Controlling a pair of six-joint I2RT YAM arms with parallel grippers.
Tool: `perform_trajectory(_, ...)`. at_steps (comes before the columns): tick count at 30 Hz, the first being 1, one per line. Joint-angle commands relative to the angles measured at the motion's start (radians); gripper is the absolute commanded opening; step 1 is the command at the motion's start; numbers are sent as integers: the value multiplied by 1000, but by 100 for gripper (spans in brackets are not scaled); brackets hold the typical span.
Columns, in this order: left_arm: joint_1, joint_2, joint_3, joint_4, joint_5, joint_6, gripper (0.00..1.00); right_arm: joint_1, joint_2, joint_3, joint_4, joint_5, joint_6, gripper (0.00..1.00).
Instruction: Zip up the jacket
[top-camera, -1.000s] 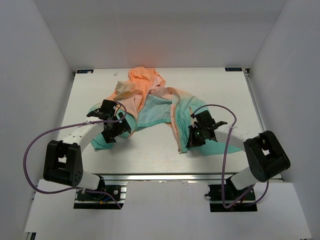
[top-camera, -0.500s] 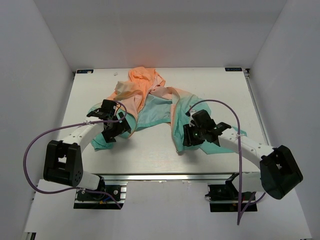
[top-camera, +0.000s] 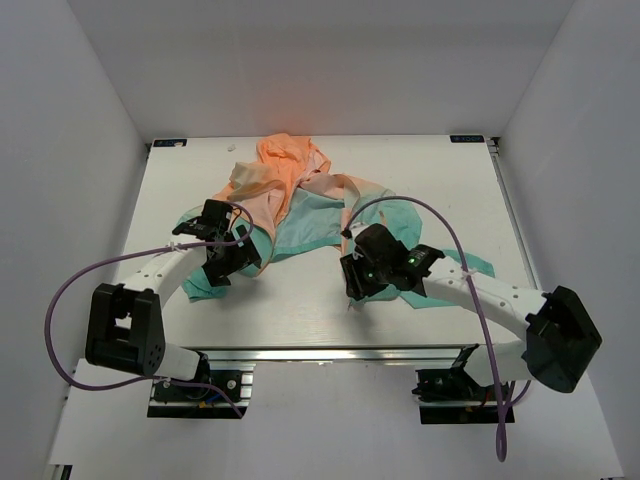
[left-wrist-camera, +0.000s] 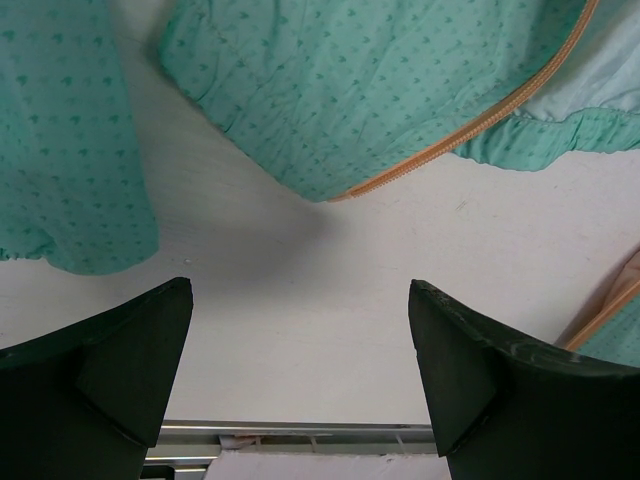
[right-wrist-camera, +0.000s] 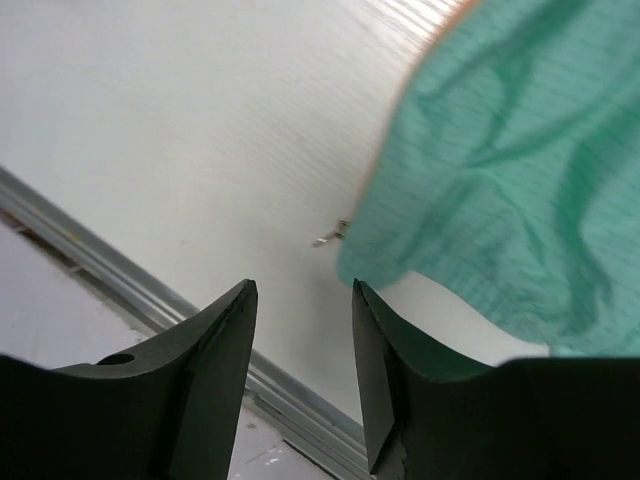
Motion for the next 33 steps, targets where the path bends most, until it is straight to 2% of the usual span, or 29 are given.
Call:
perform_trajectory(1,-3,-49,-14,2,-15,8,98,40,41,52,30,-43,-24,49)
perform_trajectory(4,-3,-47,-12,-2,-13,8,98,45,91,54,75,-106,-19,65)
perform_trajectory(5,-3,-49,-14,-4,-15,10,98,46,107,54,81,-111,-16,89)
perform_trajectory(13,-3,-33,1,15,-15,25,98,45,231,36,115,-66,-9,89)
perform_trajectory(21,-3,59,38,38,-13,27,98,14,315,-1,162,-82,21,89)
perform_trajectory(28,-3,146,81,56,-49,7,84,10,296,-36,184,-106,31,89)
perform_trajectory(33,-5,194,92,81,-44,0,70,8,282,-52,199,-131,41,89)
